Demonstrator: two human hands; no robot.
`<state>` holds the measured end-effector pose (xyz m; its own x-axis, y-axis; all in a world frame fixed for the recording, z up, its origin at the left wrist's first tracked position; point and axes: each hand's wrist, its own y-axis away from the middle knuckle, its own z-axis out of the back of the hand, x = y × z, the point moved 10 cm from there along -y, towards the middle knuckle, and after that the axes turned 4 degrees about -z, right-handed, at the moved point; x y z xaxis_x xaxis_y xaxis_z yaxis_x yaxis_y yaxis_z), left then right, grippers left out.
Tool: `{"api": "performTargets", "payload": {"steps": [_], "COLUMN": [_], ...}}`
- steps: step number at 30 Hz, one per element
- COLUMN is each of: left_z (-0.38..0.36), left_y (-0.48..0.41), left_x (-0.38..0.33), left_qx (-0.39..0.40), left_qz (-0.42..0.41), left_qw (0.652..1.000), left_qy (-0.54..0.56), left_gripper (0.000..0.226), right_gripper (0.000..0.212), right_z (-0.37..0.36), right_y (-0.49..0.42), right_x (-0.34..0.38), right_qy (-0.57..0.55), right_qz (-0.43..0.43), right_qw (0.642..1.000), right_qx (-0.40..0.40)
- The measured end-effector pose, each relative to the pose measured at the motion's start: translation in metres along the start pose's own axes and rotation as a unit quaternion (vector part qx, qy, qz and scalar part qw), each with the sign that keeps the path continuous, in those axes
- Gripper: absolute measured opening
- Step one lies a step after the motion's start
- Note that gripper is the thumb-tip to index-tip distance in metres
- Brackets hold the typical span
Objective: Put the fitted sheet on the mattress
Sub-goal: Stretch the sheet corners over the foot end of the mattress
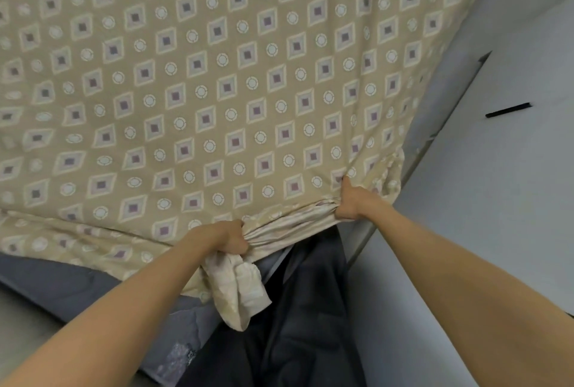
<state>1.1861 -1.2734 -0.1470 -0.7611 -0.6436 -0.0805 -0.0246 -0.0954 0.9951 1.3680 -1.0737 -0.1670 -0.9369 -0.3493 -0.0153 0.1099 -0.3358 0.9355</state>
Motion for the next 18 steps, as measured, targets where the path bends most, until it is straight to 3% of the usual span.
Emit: {"api": "performTargets", "payload": {"steps": [4,6,9,13,18], "left_z": [0.004,0.006,0.013,0.03,0.052], "left_y": [-0.007,-0.005,0.003,0.018,0.052], "left_x": [-0.004,-0.009,-0.024,-0.033,-0.02], "left_qx": [-0.003,-0.006,-0.029,-0.083,-0.132], "left_qz": [-0.01,-0.016,-0.048,-0.077,-0.087], "left_qw": [1.0,1.0,0.998,0.993,0.982], "left_qy": [0.007,-0.002,-0.018,0.042,0.101], "left_gripper": [0.07,0.075,0.088,0.081,0.043], "right_gripper": [0.102,0.098,0.074,0.042,0.04], "right_z": [-0.019,-0.03,-0.032,-0.008,0.041], "right_y": [-0.015,-0.016,-0.012,0.002,0.043], "right_x": [-0.002,-0.004,-0.005,-0.005,0.008], "right_qy": [-0.044,-0.015,0.075,0.021,-0.02], "right_qz": [0.004,0.006,0.014,-0.006,-0.007], "right_qw": [0.997,0.996,0.997,0.998,0.993], "right_qx": [0.061,0.082,0.027,-0.06,-0.113]}}
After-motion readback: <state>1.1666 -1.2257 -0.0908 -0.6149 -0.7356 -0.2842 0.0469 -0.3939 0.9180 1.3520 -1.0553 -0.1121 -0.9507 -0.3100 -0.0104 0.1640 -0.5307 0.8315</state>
